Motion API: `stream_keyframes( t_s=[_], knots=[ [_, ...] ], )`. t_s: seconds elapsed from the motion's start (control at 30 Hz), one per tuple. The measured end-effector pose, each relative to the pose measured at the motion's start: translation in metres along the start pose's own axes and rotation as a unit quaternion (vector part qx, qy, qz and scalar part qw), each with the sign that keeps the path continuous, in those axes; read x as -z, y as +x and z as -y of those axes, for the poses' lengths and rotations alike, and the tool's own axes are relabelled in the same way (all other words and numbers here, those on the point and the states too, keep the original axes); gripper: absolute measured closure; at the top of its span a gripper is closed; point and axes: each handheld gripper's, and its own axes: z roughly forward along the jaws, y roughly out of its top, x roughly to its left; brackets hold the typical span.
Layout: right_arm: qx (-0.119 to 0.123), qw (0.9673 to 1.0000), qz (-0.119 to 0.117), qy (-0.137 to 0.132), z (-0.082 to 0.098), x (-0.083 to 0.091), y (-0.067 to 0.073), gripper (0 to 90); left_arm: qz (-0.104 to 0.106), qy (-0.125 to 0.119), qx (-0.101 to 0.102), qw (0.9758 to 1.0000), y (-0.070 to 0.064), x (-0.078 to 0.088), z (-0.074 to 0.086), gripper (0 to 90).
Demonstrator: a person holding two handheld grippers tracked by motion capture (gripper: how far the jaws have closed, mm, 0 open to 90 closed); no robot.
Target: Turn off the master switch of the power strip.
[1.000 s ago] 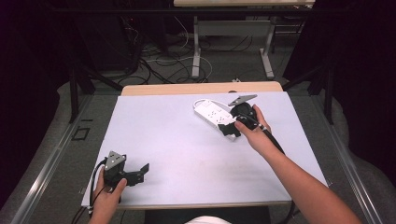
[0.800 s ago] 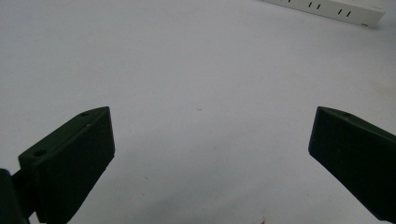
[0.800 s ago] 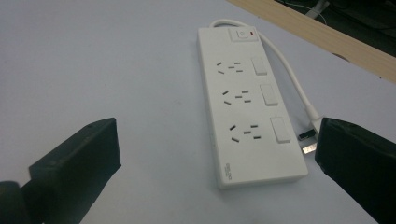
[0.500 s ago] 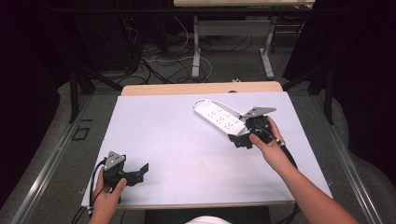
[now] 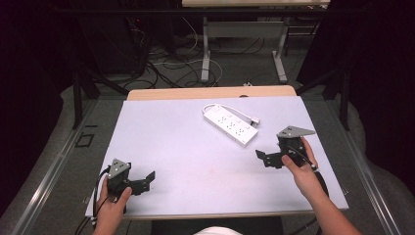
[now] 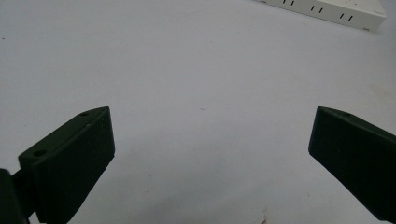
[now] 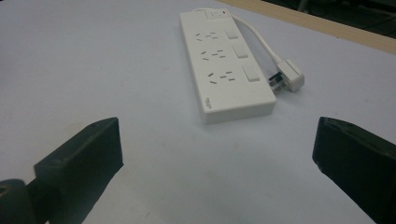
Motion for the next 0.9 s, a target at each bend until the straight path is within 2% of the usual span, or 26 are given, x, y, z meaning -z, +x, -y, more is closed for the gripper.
stream_keyframes(
  t_s=[0.23,0.3,0.47,0.67,0.83,0.87,0.9],
  knots=[
    [-0.028,0.9994,0.019,-0.012,0.023,0.017,-0.009,1.3,-0.001,0.000,-0.001,1.0000,0.001,0.001,0.000,0.4],
    [-0.032,0.9993,0.017,-0.012,0.030,0.021,-0.014,1.3,-0.001,0.000,-0.001,1.0000,0.001,0.001,0.000,0.4],
    [-0.050,0.9980,0.034,-0.018,0.048,0.031,-0.026,1.2,-0.003,-0.001,0.001,1.0000,0.001,0.001,0.000,0.4],
    [-0.069,0.9953,0.059,-0.031,0.070,0.043,-0.042,1.2,-0.005,-0.004,0.003,1.0000,0.002,0.001,0.000,0.4],
    [-0.096,0.9927,0.062,-0.041,0.088,0.048,-0.056,1.4,-0.006,-0.002,0.004,1.0000,0.002,0.001,0.001,0.4],
    [-0.102,0.9911,0.069,-0.050,0.092,0.047,-0.057,1.4,-0.006,-0.001,0.004,1.0000,0.002,0.001,0.001,0.4],
    [-0.106,0.9910,0.071,-0.041,0.095,0.049,-0.060,1.4,-0.007,-0.002,0.004,1.0000,0.002,0.001,0.001,0.4]
  ],
)
